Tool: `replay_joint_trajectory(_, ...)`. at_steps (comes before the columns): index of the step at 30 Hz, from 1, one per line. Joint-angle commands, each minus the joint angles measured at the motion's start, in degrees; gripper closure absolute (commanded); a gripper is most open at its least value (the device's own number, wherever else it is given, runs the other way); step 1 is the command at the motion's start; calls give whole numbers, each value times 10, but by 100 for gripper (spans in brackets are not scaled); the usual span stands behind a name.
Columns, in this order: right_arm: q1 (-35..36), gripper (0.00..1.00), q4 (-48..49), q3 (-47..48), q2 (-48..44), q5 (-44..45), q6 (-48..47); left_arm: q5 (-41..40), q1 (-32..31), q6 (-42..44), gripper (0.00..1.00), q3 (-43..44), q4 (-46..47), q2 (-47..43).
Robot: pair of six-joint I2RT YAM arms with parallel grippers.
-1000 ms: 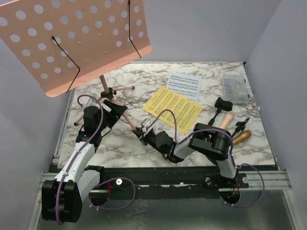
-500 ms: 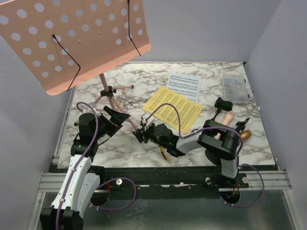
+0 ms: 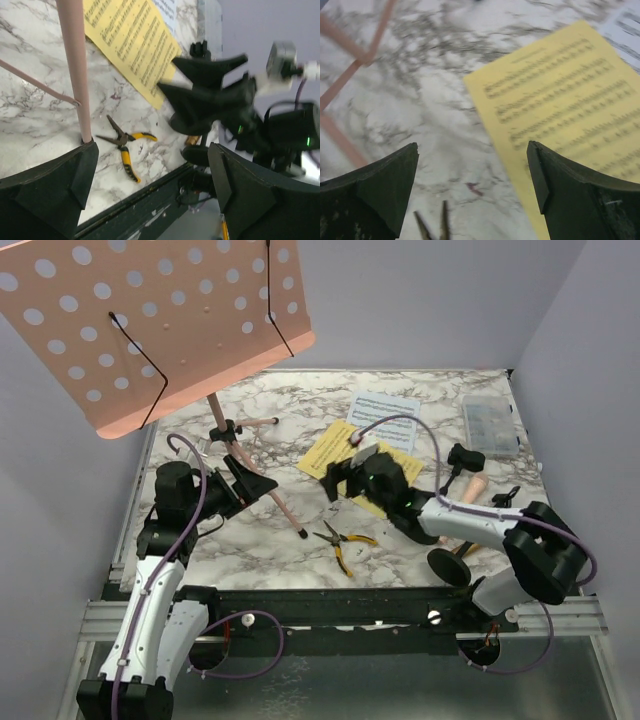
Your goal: Set up the instrument practice props
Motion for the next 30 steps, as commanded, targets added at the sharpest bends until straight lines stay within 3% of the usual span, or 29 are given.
replay_joint_trajectory(1, -202, 4, -147, -17, -46, -166, 178, 72, 2, 62, 1, 42, -67, 6)
replay_joint_trajectory(2, -263, 4, -151, -13, -43, -250, 203, 77, 2, 73, 1, 51, -79, 7)
replay_joint_trajectory(4, -337, 4, -170, 2, -32, -312, 233, 75, 1, 98, 1, 61, -97, 6)
replay_joint_trajectory(10, -445, 0, -329, 129, 66, -335, 241, 90, 0, 146, 1, 69, -105, -15)
replay_joint_trajectory(13, -455, 0, -408, 186, 108, -262, 210, 85, -1, 153, 1, 62, -104, -26)
replay_joint_trajectory(17, -479, 0, -419, 183, 129, -195, 190, 86, 0, 152, 1, 57, -99, -32)
replay_joint_trajectory(25, -507, 0, -380, 165, 186, -216, 173, 103, -2, 149, 1, 50, -87, -41)
replay_joint_trajectory(30, -507, 0, -358, 179, 230, -322, 146, 99, -2, 145, 1, 47, -81, -41)
